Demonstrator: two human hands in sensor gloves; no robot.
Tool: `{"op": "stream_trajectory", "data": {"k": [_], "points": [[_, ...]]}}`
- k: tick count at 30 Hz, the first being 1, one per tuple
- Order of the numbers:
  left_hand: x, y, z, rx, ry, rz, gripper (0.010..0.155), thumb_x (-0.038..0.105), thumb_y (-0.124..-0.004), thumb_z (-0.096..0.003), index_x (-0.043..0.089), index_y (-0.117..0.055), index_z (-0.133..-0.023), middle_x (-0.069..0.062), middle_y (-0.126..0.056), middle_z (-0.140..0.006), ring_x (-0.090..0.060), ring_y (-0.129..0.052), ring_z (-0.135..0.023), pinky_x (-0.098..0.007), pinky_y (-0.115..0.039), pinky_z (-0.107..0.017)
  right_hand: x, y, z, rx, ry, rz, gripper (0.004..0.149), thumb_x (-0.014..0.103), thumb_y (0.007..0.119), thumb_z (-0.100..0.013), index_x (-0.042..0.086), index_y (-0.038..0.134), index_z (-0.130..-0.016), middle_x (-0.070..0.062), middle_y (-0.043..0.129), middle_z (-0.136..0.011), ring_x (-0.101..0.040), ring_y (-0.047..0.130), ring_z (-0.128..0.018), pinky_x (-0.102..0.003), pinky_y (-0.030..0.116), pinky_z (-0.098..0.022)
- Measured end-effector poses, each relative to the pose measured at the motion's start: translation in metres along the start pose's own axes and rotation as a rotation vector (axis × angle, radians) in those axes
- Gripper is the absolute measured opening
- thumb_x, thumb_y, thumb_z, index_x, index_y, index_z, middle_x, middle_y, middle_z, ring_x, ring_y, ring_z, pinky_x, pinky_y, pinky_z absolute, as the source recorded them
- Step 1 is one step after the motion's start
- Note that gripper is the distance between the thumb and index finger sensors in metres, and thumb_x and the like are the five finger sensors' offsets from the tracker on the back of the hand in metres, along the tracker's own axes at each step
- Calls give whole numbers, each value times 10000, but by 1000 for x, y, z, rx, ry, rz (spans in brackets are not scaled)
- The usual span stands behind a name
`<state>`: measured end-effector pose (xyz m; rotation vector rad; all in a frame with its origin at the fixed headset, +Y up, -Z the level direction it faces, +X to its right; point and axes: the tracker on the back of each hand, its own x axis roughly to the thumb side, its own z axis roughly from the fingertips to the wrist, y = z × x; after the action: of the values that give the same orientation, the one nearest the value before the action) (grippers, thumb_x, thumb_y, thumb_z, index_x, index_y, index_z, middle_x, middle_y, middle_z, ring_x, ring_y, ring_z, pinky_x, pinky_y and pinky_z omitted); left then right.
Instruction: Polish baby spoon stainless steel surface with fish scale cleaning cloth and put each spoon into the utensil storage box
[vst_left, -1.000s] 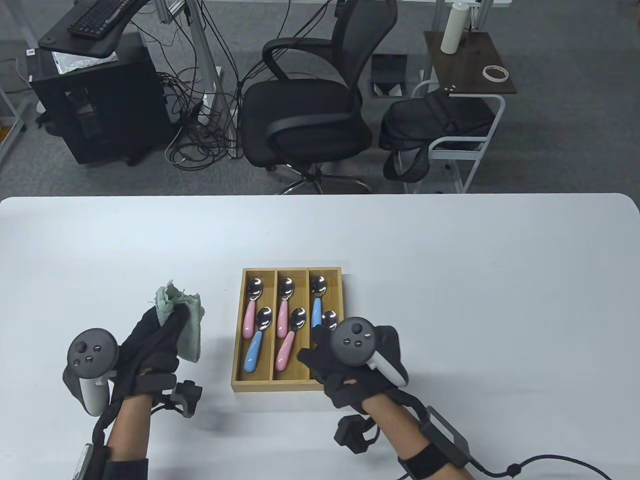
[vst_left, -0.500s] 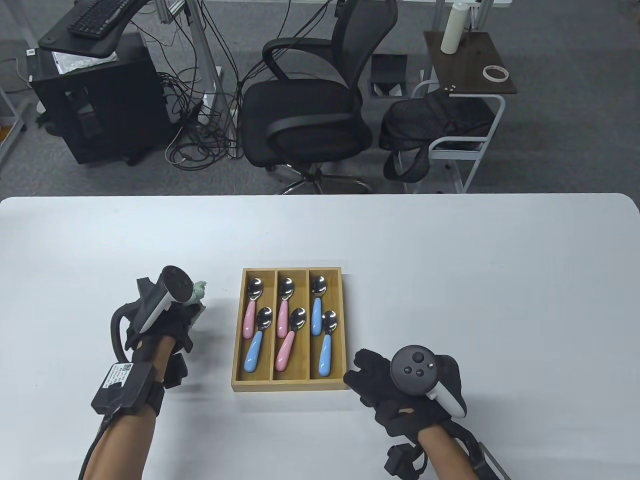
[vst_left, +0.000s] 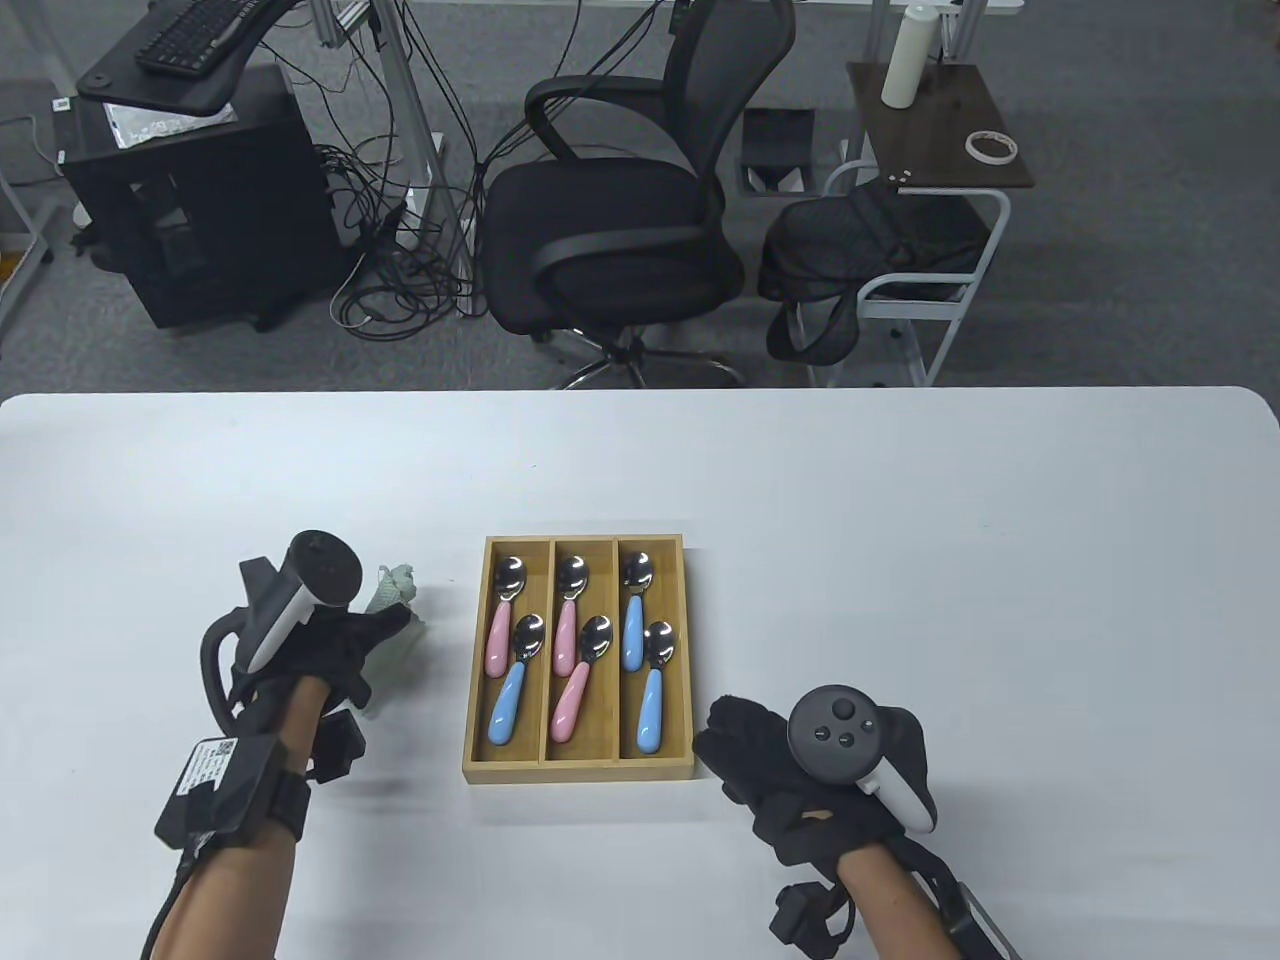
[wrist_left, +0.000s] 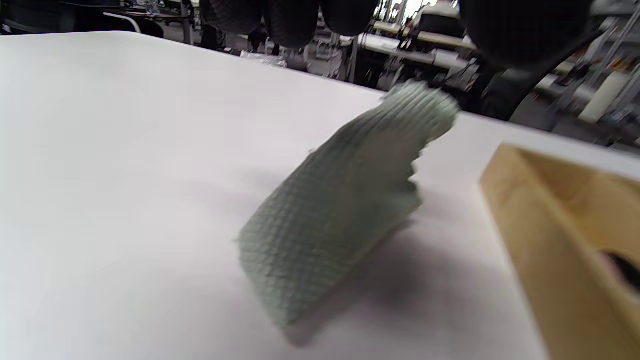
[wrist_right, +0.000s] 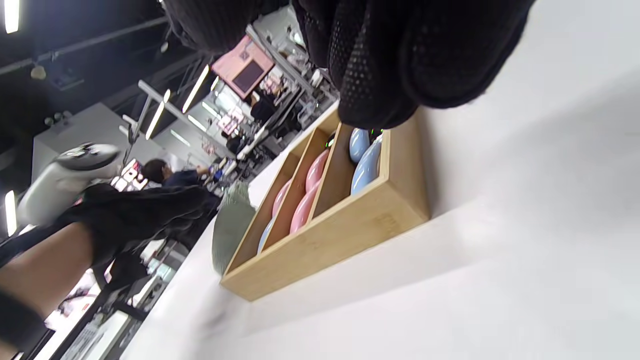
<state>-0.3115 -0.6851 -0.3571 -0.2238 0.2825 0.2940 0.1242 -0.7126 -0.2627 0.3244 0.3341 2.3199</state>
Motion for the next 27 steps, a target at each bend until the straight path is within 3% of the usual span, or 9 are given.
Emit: {"op": "stream_trajectory", "data": {"k": [4, 9, 14, 18, 27], "points": [[7, -3, 47, 138, -237, 279, 742, 628, -598, -595, 130, -522, -1140, -163, -578, -1163, -487, -578, -1078, -688, -465, -740, -4, -6, 0, -98, -4, -43, 643, 489, 546, -658, 13, 499, -1086, -220, 670, -1009, -387, 865, -772, -486, 808, -564], [11, -29, 88, 207, -383, 553, 652, 587, -603, -619, 127, -643, -1078, -152, -715, -1084, -465, -721, -1002, -678, -527, -713, -11, -10, -2, -148, -30, -146, 674, 512, 522, -659, 17, 445, -1109, -233, 606, -1063, -434, 795, -873, -536, 753, -628], [4, -58, 91, 175, -466, 762, 666, 597, -594, -615, 121, -638, -1079, -155, -722, -1075, -460, -742, -986, -654, -586, -699, -24, -11, -4, -154, -74, -205, 725, 562, 483, -654, 32, 372, -1136, -238, 519, -1122, -477, 687, -965, -587, 669, -684], [-7, -66, 88, 127, -483, 894, 689, 604, -578, -617, 107, -612, -1094, -169, -700, -1087, -470, -723, -993, -646, -598, -699, -29, -11, -5, -163, -64, -208, 722, 564, 475, -654, 40, 364, -1139, -231, 509, -1129, -471, 667, -982, -595, 649, -694], [-12, -71, 86, 110, -465, 880, 681, 603, -569, -620, 111, -623, -1088, -166, -715, -1077, -465, -739, -984, -636, -613, -696, -30, -9, -6, -159, -61, -180, 712, 559, 475, -655, 41, 380, -1134, -229, 524, -1123, -474, 672, -976, -600, 649, -691]]}}
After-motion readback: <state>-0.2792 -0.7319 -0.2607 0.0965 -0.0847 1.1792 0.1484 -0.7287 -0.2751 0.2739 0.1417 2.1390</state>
